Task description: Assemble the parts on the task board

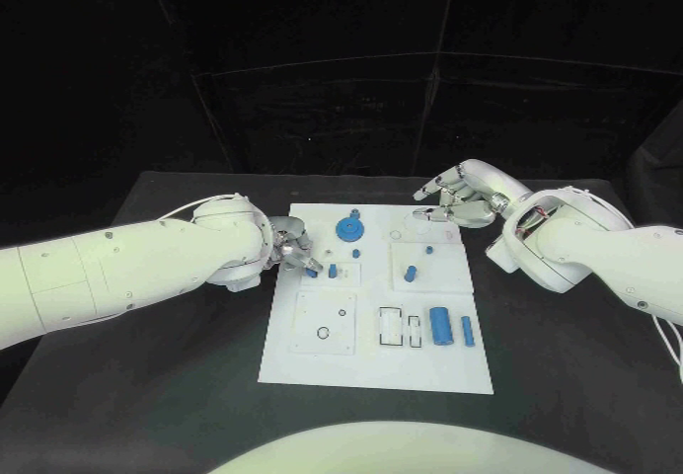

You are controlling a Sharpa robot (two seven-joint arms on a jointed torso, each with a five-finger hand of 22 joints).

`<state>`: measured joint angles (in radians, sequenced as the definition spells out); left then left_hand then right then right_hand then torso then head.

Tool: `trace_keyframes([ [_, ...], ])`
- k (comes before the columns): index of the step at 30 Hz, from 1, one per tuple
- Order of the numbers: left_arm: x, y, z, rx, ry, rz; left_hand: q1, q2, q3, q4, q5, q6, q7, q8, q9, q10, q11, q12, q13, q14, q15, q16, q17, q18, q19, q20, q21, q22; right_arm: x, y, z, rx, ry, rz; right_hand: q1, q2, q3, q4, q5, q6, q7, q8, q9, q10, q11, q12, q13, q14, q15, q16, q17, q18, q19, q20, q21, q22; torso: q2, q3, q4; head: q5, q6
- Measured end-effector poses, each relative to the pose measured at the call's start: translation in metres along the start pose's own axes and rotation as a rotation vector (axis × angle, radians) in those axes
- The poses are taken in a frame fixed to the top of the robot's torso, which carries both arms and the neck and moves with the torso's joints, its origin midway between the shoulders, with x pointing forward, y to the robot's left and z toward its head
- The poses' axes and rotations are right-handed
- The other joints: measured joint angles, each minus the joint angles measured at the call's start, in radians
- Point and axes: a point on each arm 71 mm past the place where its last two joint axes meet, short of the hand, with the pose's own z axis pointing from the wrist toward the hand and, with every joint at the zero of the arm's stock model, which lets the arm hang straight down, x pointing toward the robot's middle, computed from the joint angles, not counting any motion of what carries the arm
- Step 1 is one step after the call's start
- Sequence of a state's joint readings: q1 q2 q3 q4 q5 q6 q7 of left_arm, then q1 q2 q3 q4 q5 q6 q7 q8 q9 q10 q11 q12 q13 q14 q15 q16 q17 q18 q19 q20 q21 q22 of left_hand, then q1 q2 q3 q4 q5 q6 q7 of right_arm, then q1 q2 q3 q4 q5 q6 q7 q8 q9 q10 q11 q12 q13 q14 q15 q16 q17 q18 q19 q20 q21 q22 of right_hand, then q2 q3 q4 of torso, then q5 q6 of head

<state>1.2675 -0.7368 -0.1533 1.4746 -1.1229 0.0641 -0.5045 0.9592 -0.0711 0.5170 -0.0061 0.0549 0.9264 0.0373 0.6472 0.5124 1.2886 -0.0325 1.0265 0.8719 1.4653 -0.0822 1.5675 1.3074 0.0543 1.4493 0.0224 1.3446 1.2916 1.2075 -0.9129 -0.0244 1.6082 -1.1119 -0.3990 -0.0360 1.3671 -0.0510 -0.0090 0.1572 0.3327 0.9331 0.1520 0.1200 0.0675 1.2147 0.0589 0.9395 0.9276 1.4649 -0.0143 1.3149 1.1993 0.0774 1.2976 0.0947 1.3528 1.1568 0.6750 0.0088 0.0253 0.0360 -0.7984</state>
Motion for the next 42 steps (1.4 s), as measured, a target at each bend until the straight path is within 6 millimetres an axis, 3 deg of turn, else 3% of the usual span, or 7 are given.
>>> trace_keyframes([
  [13,0.0005,-0.0001,0.0008,-0.002,0.001,0.000,-0.056,-0.009,-0.044,0.044,0.000,0.012,-0.005,0.012,0.000,0.000,0.000,0.011,0.006,0.003,-0.004,0.000,0.000,0.000,0.003,-0.003,0.000,0.007,0.0003,0.0002,0.0004,0.000,0.001,0.001,0.000,0.000,0.000,0.000,0.004,0.000,0.000,0.000,0.000,-0.004,-0.004,0.000,-0.001,0.000,0.000,0.000,0.000,0.000,0.000,0.000,-0.003,-0.001,0.000,0.0003,0.0001,0.001,-0.001],
  [42,-0.0007,0.0006,0.0016,-0.005,-0.010,-0.006,-0.093,-0.021,-0.096,0.076,0.000,0.019,-0.005,0.024,0.000,0.003,-0.003,0.023,0.010,0.000,-0.007,0.000,0.000,0.000,0.006,-0.006,0.000,0.015,0.0001,0.0001,0.0002,0.000,0.000,0.001,0.000,0.000,-0.002,0.002,0.004,0.000,0.000,0.000,0.000,-0.007,0.000,0.000,-0.002,0.000,0.000,0.000,0.000,0.000,0.000,0.000,-0.003,-0.002,0.000,0.0001,0.0007,0.000,-0.001],
])
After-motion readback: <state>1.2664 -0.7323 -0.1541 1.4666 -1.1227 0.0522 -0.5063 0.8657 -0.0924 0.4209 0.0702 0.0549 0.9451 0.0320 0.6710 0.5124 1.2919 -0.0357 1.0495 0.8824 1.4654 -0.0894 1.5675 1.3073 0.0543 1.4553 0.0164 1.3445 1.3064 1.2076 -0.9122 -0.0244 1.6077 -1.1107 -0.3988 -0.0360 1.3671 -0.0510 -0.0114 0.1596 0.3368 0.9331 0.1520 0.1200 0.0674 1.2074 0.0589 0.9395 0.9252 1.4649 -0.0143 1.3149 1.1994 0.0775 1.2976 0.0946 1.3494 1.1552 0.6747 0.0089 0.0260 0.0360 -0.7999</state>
